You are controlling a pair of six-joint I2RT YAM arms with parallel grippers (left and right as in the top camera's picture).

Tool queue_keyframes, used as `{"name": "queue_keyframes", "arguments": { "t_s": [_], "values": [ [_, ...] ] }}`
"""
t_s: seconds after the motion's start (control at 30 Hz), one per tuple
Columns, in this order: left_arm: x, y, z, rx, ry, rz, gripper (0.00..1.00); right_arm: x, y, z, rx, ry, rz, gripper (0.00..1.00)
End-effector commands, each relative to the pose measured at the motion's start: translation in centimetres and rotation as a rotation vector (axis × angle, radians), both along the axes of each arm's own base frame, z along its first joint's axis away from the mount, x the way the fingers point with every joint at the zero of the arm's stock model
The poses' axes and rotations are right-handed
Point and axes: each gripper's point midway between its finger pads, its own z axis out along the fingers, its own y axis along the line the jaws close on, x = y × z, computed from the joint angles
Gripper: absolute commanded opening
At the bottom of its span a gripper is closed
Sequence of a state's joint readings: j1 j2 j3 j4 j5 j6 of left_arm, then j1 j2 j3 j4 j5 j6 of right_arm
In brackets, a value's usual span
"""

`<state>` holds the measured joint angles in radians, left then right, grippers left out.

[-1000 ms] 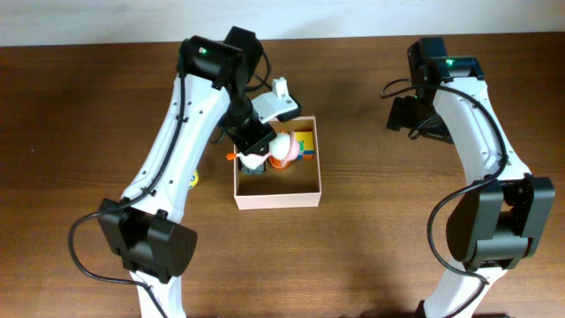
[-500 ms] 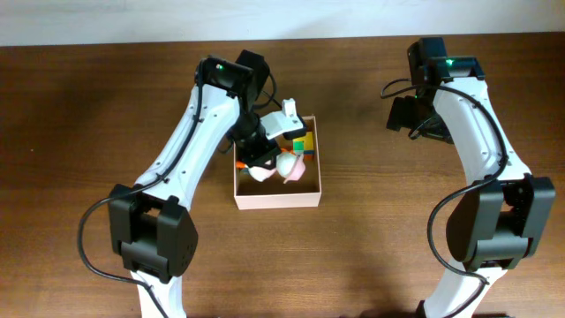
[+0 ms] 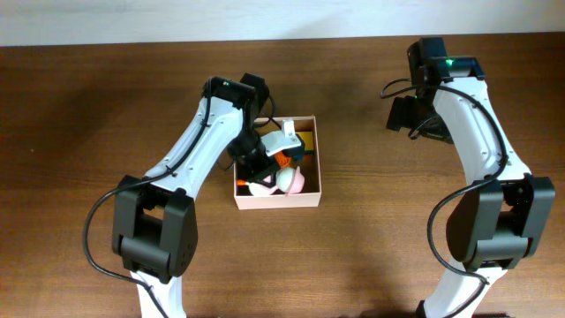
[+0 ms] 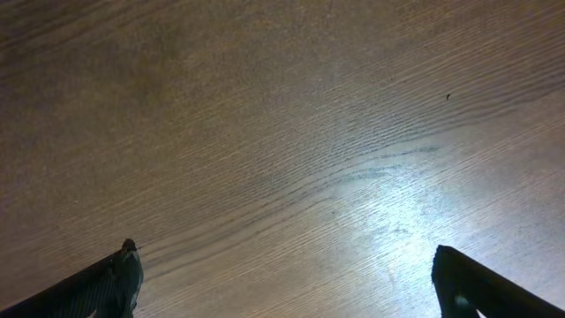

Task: Pack container
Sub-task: 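Carry the duck right and lower it into the box front-left, then open the left gripper, lift out and move toward the yellow ball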

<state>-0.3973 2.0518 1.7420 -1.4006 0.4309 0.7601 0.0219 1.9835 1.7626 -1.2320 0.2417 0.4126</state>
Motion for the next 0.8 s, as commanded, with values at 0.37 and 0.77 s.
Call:
{"name": "queue_keyframes", "arguments": {
  "t_s": [0.37, 0.77],
  "values": [
    [-0.3, 0.8, -2.4, 0.033, -0.009, -0.023, 0.07, -0.1, 0.2, -0.1, 0.003, 0.003, -0.004, 0.99],
    [0.7, 0.7, -2.5, 0.035, -0.053, -0.024, 0.46, -0.1, 0.2, -0.1, 0.003, 0.002, -0.004, 0.99]
  ]
}}
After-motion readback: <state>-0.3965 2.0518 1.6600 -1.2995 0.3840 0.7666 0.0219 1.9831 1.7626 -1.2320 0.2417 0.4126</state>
